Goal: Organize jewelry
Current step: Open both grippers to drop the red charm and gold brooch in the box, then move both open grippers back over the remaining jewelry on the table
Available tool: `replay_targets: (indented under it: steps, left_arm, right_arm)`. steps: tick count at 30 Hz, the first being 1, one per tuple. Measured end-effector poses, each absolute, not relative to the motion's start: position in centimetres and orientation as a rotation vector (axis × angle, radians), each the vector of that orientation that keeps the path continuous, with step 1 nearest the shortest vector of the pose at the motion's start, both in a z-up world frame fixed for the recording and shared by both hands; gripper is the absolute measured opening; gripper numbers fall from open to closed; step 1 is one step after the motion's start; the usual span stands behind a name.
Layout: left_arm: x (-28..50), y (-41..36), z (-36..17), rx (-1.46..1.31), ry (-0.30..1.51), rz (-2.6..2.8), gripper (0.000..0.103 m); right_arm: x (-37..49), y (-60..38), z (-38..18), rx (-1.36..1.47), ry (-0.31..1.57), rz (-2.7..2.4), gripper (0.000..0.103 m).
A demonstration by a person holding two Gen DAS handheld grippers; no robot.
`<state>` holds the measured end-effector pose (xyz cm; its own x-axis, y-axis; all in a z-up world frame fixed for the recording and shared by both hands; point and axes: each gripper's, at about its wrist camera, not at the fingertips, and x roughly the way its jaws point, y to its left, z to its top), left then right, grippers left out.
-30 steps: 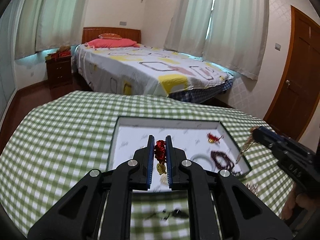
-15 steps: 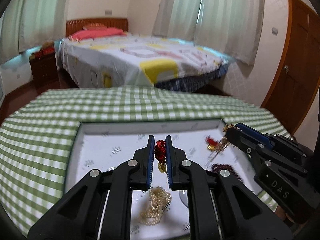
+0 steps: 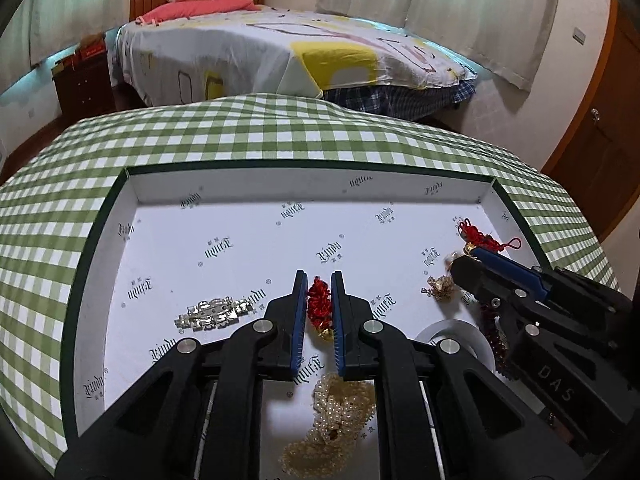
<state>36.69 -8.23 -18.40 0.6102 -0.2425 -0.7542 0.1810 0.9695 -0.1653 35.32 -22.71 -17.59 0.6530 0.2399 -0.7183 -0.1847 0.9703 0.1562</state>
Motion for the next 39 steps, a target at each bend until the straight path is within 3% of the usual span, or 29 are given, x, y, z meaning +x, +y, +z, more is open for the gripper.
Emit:
replay_targets:
  steps: [5, 10, 19, 39]
  left_arm:
    - [36.7, -8.2, -18.3, -0.073, 0.88, -0.247, 0.019]
    - [36.2, -7.9, -17.6, -0.088, 0.858, -0.243, 0.041]
    - [34.8, -7.3, -15.7, -0.109, 0.811, -0.242, 0.048]
    - [29.0, -5.9, -11.3, -0.115, 0.682, -0.203, 0.048]
  right_arm:
    - [35.1, -22.9, -17.8, 0.071, 0.828, 0.233, 0.029]
    - [34.7, -23.1, -17.6, 0.073, 0.814, 0.232, 0.033]
    - [33.0, -23.4, -15.9, 0.071, 0.756, 0.22, 0.035]
    - [28.3, -23.5, -12.6, 0.046, 0.651, 0.189, 0.038]
